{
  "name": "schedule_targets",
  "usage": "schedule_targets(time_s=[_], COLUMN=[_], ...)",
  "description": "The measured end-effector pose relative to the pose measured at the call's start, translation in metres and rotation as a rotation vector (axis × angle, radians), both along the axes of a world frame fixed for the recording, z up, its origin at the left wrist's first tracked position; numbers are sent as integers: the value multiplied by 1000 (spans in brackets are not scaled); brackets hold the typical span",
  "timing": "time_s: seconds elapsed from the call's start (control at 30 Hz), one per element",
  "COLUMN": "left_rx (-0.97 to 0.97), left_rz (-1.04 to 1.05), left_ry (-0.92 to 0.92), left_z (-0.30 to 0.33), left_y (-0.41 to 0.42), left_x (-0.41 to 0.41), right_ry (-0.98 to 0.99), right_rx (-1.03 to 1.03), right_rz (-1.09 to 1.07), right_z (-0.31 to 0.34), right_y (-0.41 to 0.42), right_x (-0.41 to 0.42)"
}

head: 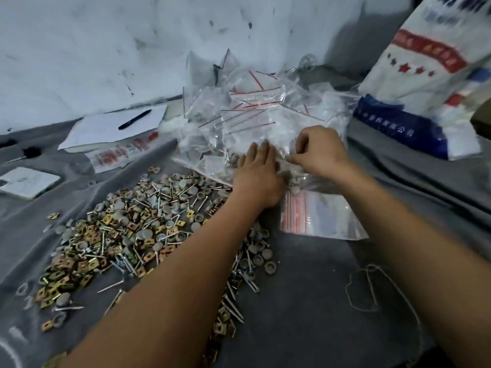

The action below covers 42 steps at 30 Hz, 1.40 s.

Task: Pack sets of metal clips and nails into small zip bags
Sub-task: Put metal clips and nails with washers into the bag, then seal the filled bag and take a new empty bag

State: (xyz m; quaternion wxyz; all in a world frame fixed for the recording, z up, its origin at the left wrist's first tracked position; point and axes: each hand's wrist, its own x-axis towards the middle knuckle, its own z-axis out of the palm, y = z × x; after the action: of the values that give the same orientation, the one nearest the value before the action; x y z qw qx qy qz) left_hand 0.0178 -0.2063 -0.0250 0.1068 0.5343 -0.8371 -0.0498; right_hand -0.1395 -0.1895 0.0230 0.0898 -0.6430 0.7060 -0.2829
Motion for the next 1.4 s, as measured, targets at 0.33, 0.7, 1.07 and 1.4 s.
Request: schedule_targets(time_s=[0.33, 0.7, 1.07, 1.4], left_rx=[1, 12, 372, 361], left_rz=[66, 168, 274, 188], left_ry=[-20, 683, 1232, 1003], left_z=[25, 17, 25, 1], left_y=[29, 139, 153, 144], left_x=[-9, -40, -62, -57], right_ry=[214, 6, -414, -497], right_rx=[437, 139, 152, 160], right_rz=[126, 311, 123, -52], right_z=[-8, -34, -35, -43], right_y=[97, 110, 125, 113], right_x=[-23, -49, -48, -49])
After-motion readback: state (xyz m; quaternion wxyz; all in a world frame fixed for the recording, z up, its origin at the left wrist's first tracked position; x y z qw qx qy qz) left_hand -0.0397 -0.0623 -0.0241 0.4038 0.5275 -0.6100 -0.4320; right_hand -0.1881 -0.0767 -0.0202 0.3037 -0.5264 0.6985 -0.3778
